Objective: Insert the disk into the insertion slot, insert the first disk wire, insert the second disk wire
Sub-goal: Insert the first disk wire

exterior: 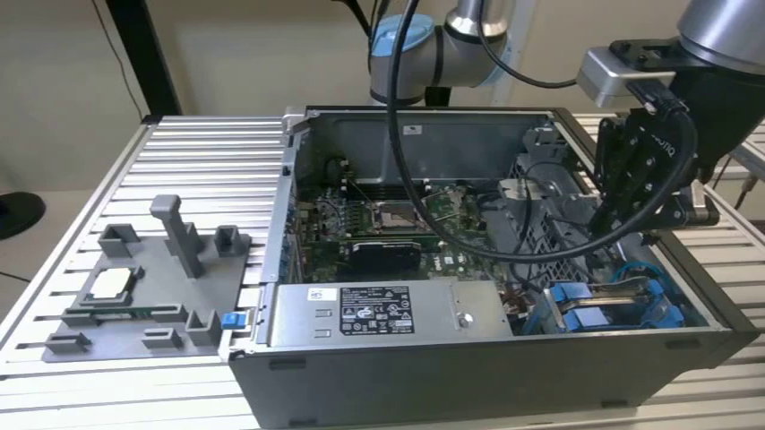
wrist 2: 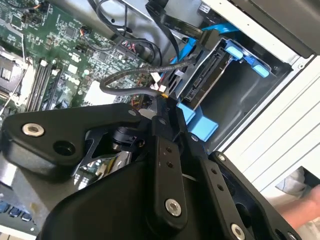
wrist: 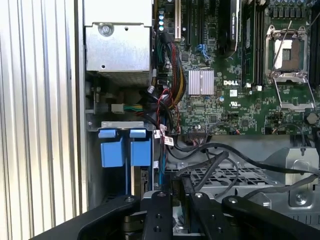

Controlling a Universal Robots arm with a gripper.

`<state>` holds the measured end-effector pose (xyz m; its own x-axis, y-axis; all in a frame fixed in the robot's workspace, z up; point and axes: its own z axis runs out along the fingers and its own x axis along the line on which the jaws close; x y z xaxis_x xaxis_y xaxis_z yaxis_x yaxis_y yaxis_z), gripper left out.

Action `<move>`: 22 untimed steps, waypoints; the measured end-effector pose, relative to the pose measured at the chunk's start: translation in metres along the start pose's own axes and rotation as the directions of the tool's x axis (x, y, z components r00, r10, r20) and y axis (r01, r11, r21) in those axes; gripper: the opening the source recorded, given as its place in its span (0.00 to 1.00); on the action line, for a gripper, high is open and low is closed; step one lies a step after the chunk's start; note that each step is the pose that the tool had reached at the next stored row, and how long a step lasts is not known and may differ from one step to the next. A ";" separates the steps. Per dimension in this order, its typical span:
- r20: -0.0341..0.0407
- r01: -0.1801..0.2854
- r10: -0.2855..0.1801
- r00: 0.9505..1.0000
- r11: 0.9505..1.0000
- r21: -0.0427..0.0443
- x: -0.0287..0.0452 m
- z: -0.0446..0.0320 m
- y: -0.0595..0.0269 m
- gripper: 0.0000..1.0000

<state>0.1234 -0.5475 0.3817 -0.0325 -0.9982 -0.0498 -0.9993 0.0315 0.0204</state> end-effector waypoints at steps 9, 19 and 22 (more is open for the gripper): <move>-0.021 0.000 0.000 1.000 1.000 0.001 0.0077 0.0035 -0.0072 0.00; -0.026 -0.001 0.001 1.000 1.000 0.001 0.0136 0.0071 -0.0137 0.00; -0.026 -0.001 0.001 1.000 1.000 0.001 0.0137 0.0070 -0.0138 0.00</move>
<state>0.1366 -0.5612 0.3738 -0.0325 -0.9992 -0.0239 -0.9993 0.0321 0.0195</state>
